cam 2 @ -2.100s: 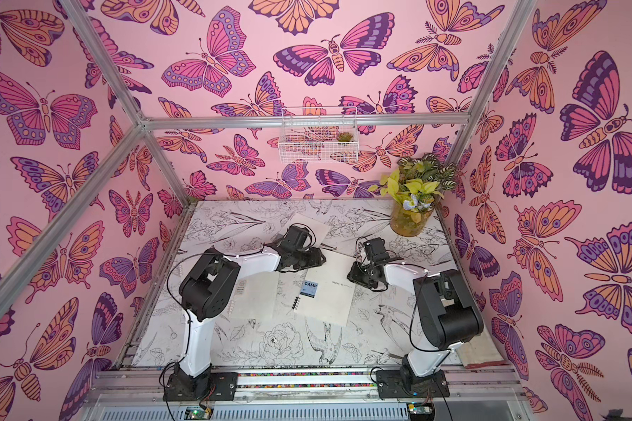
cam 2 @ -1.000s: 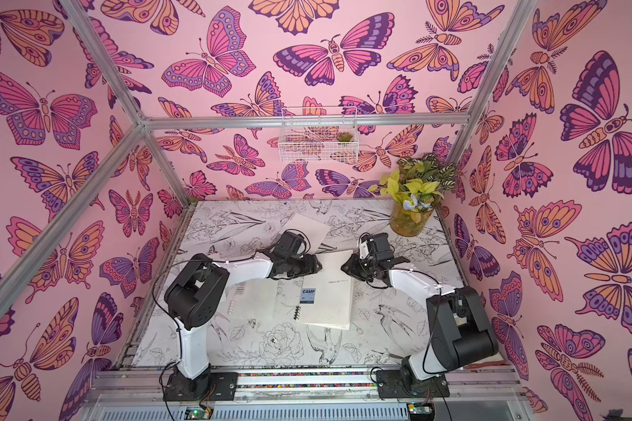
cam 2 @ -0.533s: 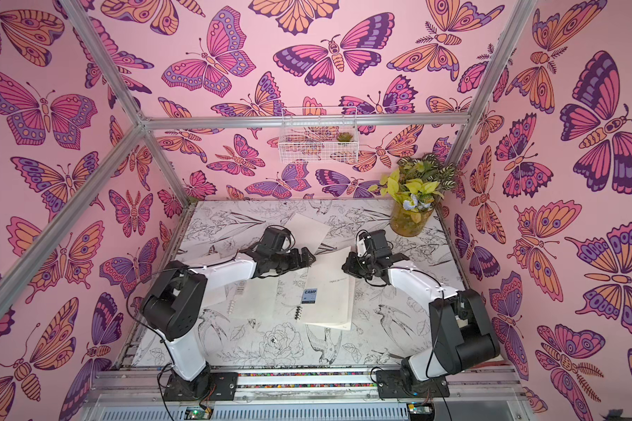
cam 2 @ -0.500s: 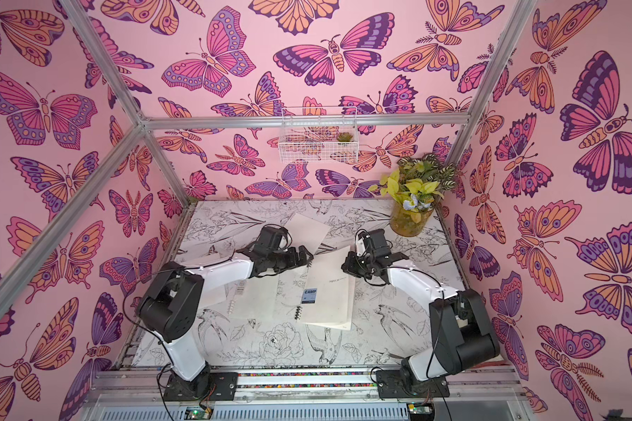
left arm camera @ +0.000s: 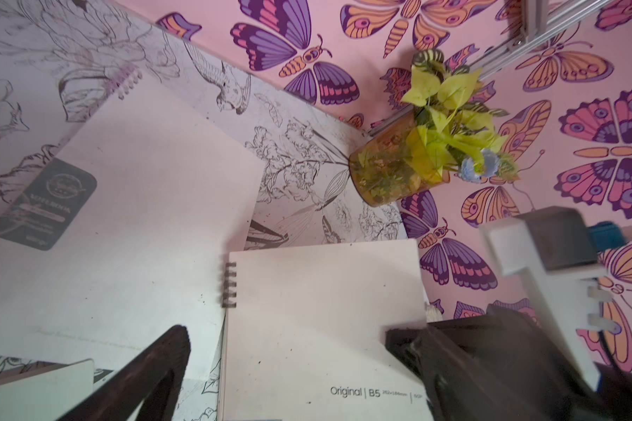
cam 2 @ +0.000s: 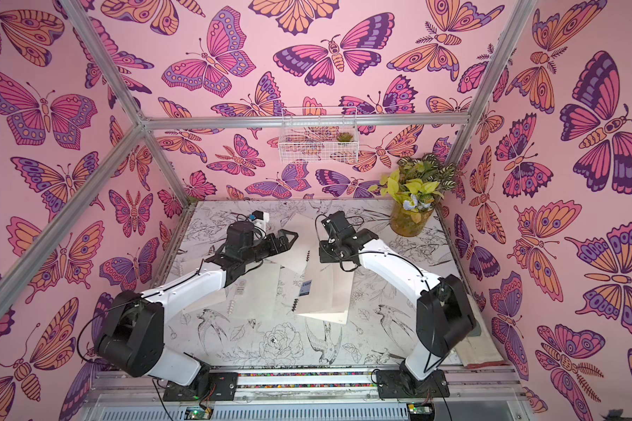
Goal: Tear off pages from different notebooks
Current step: Open the notebook at the center of the board.
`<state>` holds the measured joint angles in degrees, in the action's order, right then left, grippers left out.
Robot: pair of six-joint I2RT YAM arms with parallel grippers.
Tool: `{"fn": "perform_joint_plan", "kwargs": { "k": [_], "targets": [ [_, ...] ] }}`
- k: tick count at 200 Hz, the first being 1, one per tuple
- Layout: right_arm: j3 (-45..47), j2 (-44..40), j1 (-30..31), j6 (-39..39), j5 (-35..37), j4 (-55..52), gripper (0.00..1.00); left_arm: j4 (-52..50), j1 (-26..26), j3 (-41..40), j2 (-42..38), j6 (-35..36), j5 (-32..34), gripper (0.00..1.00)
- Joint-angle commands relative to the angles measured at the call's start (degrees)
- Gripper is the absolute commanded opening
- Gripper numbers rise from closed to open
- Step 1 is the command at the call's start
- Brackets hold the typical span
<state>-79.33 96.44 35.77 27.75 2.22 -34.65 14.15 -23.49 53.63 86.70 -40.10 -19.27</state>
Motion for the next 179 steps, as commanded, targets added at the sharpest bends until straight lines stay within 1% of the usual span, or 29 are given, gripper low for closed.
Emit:
{"fn": "perform_joint_plan", "kwargs": {
  "k": [1,10,20,34,50,68,74,101,113,129,145,159,162,169,176,179],
  "targets": [
    [-5.8,3.8,3.0,-2.3,6.0,-7.1,0.09,2.0,1.9,-2.3,-1.1,-1.3,0.7,1.00],
    [-7.5,5.0,4.3,-2.6,4.6,-6.9,0.11,2.2,2.5,-2.9,-1.2,-1.7,0.4,1.00],
    [-7.9,5.8,4.7,-2.3,-1.0,-4.8,0.14,2.7,3.5,-3.9,-1.4,-2.2,0.0,1.00],
    [-7.7,6.1,5.5,-1.3,-5.8,-1.3,0.16,3.5,4.8,-5.1,-2.0,-3.0,-0.5,1.00],
    [-8.3,6.4,7.3,-1.0,-8.4,1.0,0.23,3.9,6.4,-6.5,-3.1,-3.3,-0.7,1.00],
    [-9.0,7.3,8.7,-0.5,-14.0,3.6,0.27,3.9,8.1,-7.7,-4.7,-3.4,-0.9,1.00],
    [-9.0,7.6,9.0,-0.1,-15.9,4.7,0.30,3.9,8.4,-8.1,-5.3,-3.5,-1.0,1.00],
    [-10.7,9.3,12.0,-0.9,-21.8,6.9,0.37,4.0,10.2,-10.2,-7.9,-3.5,-1.1,1.00],
    [-11.0,10.1,13.3,-1.4,-26.3,8.9,0.45,4.1,11.1,-11.1,-9.0,-3.7,-1.1,1.00],
    [-11.6,11.6,14.4,-1.4,-31.1,10.4,0.48,4.6,11.8,-12.3,-10.1,-3.8,-1.2,1.00],
    [-11.7,12.1,14.6,-1.8,-35.3,12.0,0.57,5.4,11.9,-13.0,-10.0,-4.6,-2.1,1.00],
    [-10.5,11.4,14.6,-2.5,-38.7,14.2,0.62,7.3,11.9,-13.5,-8.4,-5.8,-4.3,1.00],
    [-10.2,11.1,14.6,-2.6,-40.5,14.6,0.64,7.5,11.9,-13.6,-8.2,-6.1,-4.5,1.00],
    [-9.7,10.5,14.6,-2.9,-41.7,15.5,0.68,8.2,11.9,-13.8,-7.3,-6.4,-5.2,1.00],
    [-8.9,9.6,14.6,-3.1,-42.8,16.5,0.75,9.0,11.9,-14.3,-6.6,-6.9,-5.5,1.00],
    [-8.3,9.0,14.6,-3.1,-43.4,17.2,0.79,9.3,11.8,-14.4,-6.3,-7.1,-5.6,1.00]
  ]
}}
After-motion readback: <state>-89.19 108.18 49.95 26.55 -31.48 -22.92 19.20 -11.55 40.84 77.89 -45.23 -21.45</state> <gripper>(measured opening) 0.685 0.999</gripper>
